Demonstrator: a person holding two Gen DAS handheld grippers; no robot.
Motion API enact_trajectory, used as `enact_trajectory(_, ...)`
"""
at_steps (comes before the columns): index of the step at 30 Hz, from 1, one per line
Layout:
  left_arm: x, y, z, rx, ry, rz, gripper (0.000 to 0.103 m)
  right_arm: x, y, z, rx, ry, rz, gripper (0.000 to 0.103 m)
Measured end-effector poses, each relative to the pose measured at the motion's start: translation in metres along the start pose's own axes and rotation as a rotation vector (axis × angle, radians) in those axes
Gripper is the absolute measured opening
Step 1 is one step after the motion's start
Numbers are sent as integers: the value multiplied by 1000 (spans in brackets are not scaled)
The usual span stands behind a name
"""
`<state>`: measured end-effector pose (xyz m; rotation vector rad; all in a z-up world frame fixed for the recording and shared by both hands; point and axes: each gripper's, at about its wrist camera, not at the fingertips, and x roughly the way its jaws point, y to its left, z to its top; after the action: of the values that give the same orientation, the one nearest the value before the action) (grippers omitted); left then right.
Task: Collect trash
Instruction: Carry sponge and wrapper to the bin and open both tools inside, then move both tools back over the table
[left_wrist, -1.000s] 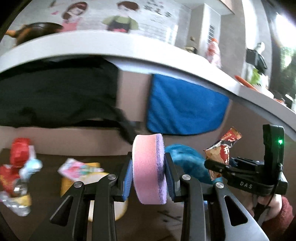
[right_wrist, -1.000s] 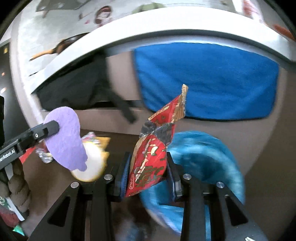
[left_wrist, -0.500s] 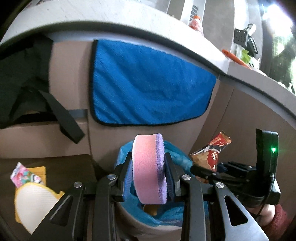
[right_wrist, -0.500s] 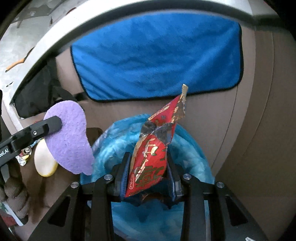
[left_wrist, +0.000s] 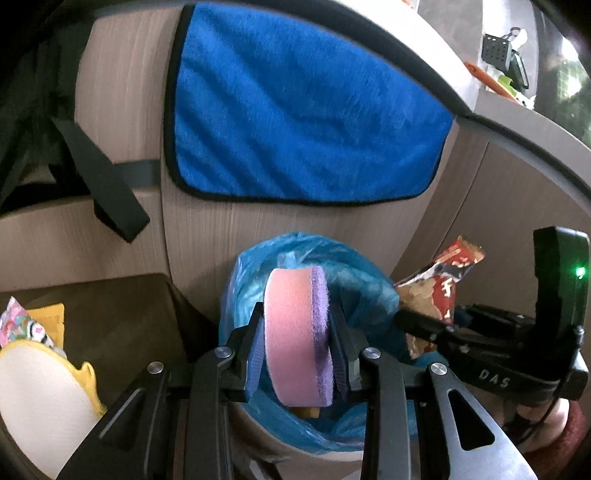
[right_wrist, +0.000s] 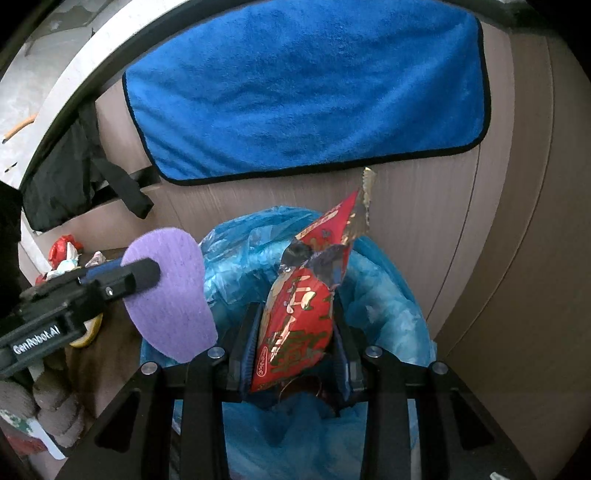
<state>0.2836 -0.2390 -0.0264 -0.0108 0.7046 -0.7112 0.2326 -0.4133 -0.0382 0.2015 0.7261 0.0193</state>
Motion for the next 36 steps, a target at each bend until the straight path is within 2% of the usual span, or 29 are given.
enact_trajectory(8, 7, -1, -10, 17, 21, 14, 33, 0, -2, 2, 22, -8, 12, 33)
enact_trajectory(11, 8, -1, -11, 18, 21, 14, 33, 1, -3, 1, 30, -4, 16, 37)
enact_trajectory(12, 9, 0, -11, 14, 22, 10, 36, 1, -3, 0, 35, -5, 17, 38)
enact_trajectory(13, 9, 0, -10, 11, 23, -4, 40, 1, -4, -1, 39, -7, 19, 45)
enact_trajectory(15, 10, 1, -9, 16, 29, -13, 59, 0, -3, -2, 43, -15, 22, 54)
enact_trajectory(16, 8, 1, -9, 20, 24, -9, 60, -1, -3, -2, 45, -22, 20, 57)
enact_trajectory(19, 1, 0, -8, 39, 2, 19, 63, -4, -3, -1, 47, -31, 6, 57)
enact_trajectory(21, -4, 2, -6, 37, -12, 26, 70, -5, -3, 0, 48, -29, -2, 60)
enact_trajectory(27, -24, 10, 0, 32, -52, 50, 79, -8, 4, 4, 40, -24, -33, 63)
enact_trajectory(32, -52, 31, 4, -20, -97, 46, 83, -18, 13, 11, 29, -39, -53, 65)
enact_trajectory(36, -83, 57, 7, -46, -143, 78, 89, -32, 29, 20, -4, -62, -55, 65)
